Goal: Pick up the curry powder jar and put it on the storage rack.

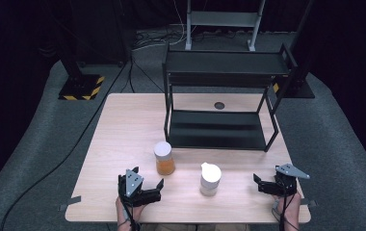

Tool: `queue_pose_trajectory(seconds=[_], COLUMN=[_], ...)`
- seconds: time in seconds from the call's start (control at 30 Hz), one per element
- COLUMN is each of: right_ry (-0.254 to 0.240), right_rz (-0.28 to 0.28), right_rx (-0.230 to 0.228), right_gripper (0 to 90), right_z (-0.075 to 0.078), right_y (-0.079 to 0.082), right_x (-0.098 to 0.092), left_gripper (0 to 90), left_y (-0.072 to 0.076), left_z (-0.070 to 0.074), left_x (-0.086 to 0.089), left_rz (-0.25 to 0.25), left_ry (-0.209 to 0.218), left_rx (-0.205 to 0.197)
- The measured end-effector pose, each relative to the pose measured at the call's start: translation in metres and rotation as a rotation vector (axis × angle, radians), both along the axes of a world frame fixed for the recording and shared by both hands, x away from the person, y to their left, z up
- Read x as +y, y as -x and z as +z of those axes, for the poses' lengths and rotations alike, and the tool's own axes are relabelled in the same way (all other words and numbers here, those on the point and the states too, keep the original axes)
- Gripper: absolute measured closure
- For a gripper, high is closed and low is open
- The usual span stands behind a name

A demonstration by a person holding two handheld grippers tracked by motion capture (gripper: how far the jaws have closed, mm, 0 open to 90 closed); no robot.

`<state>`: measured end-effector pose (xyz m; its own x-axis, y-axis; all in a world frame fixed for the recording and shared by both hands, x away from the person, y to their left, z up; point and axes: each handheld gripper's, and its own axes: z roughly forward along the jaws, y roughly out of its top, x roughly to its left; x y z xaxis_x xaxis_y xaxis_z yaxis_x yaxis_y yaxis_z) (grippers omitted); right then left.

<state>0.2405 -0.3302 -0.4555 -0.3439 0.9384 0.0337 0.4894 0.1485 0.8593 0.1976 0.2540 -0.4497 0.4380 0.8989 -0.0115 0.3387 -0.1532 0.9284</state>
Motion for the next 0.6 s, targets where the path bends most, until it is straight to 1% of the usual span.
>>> queue_pose_trajectory(seconds=[0.17, 0.37, 0.47, 0.5, 0.57, 0.6], right_ry=[-0.002, -0.006, -0.005, -0.005, -0.005, -0.005], right_rz=[-0.007, -0.009, -0.012, -0.011, -0.008, -0.008], right_rx=[0.0, -0.002, 0.0, 0.001, 0.002, 0.002], right_gripper=[0.0, 0.0, 0.0, 0.0, 0.0, 0.0], right_z=[0.0, 0.0, 0.0, 0.0, 0.0, 0.0], right_y=[0.0, 0.0, 0.0, 0.0, -0.001, -0.001], right_x=[0.0, 0.0, 0.0, 0.0, 0.0, 0.0], left_gripper=[0.0, 0.0, 0.0, 0.0, 0.0, 0.0], left_y=[-0.004, -0.014, -0.018, -0.021, -0.025, -0.025], left_z=[0.0, 0.001, 0.002, 0.001, 0.001, 0.001], left_x=[-0.003, -0.008, -0.009, -0.011, -0.012, -0.012], left_rz=[-0.012, -0.025, -0.029, -0.028, -0.027, -0.027], left_ry=[-0.005, -0.003, 0.007, 0.011, 0.017, 0.017], left_rx=[-0.01, -0.024, -0.029, -0.039, -0.041, -0.041])
